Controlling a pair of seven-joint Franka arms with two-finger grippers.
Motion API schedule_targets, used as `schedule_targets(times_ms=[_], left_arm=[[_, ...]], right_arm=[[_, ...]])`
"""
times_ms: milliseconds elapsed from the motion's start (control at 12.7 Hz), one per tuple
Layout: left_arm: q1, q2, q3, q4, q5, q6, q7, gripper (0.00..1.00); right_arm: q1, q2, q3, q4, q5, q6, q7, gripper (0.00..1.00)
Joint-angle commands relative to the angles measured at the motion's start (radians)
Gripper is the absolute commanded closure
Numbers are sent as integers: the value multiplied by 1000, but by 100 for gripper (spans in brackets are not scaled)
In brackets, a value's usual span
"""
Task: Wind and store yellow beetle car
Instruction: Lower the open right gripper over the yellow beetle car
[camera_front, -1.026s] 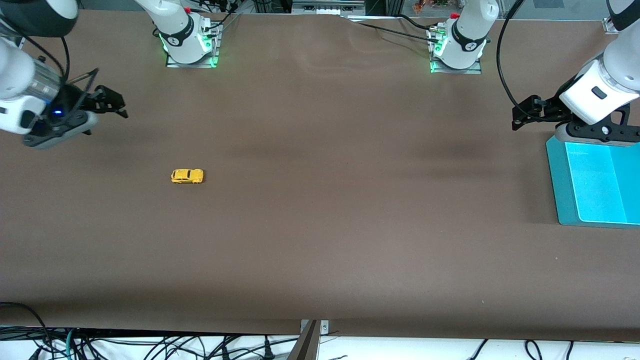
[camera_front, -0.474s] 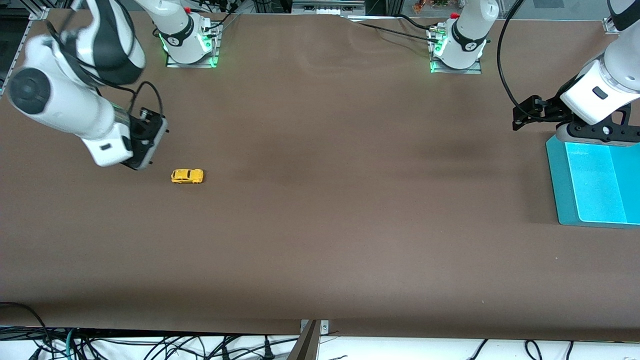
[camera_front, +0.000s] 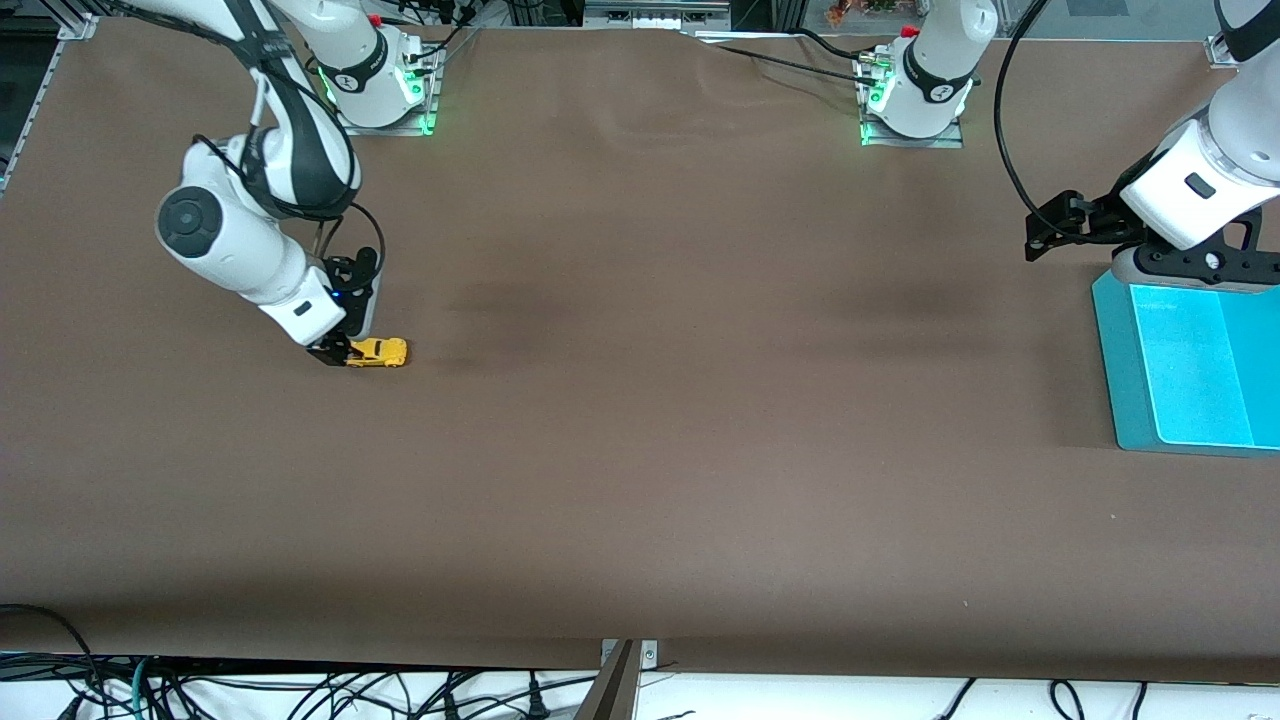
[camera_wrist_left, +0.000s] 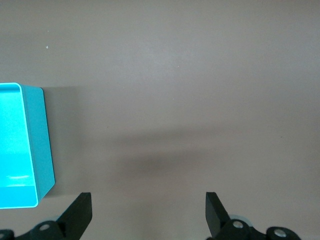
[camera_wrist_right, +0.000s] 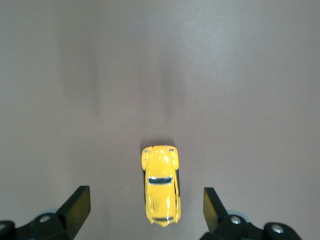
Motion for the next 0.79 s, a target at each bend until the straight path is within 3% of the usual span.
schedule_targets(times_ms=[0,395,711], left_arm=[[4,-5,-2,3,11,-19,8,0],[4,4,-2,10,14,-18,8,0],[4,2,0,9,14,-18,9,0]], right_arm=[[-21,38,8,-14,-16,71,-54,0],[-85,101,2,-25,-29,169,-196,1],[-91,137,2,-27,-28,217,-215,13]])
